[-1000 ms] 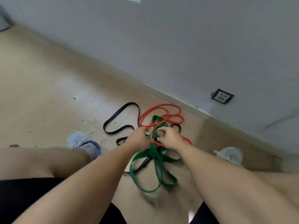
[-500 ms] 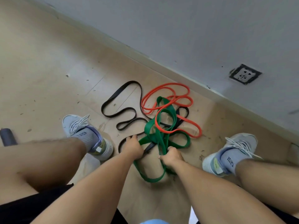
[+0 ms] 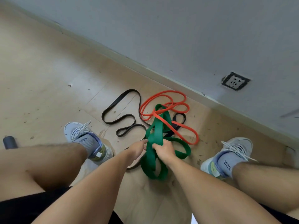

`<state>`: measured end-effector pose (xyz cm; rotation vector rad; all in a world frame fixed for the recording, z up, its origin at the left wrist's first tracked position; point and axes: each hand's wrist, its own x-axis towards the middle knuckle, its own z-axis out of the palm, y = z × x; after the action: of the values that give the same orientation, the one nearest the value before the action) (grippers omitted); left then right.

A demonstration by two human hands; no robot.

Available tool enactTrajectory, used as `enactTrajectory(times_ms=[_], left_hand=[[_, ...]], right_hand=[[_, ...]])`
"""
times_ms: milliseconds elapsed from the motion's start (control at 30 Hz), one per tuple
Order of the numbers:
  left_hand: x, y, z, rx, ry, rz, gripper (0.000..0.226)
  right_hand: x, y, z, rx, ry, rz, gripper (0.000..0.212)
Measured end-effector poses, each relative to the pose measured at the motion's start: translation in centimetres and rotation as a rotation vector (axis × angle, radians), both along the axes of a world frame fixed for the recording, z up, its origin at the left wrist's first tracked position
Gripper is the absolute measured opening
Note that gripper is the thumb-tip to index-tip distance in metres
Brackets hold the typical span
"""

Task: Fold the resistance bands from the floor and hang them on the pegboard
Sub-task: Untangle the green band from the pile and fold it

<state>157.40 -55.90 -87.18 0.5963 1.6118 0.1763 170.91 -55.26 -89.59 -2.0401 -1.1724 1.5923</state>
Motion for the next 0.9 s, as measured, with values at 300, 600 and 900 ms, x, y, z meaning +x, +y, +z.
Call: enactTrajectory(times_ms=[300,600,900], left_hand=[[-0.4,3.2,5.8,0.219,-0.399,0.304,0.058],[-3.0,11.1,17.6,0.655,-0.012,0.127,0.035],[-2.6,12.2,28.4,0.939,0.672,-0.9,0.043]], right_hand=[[-0.9,3.3,8.8,0.379,0.068,0.059,0.005],[-0.3,8.3,20.7,0.559,-0.344,0.525,0.044],[3.1,11.4,32.0,0.474,-1.109,1.091,0.054]])
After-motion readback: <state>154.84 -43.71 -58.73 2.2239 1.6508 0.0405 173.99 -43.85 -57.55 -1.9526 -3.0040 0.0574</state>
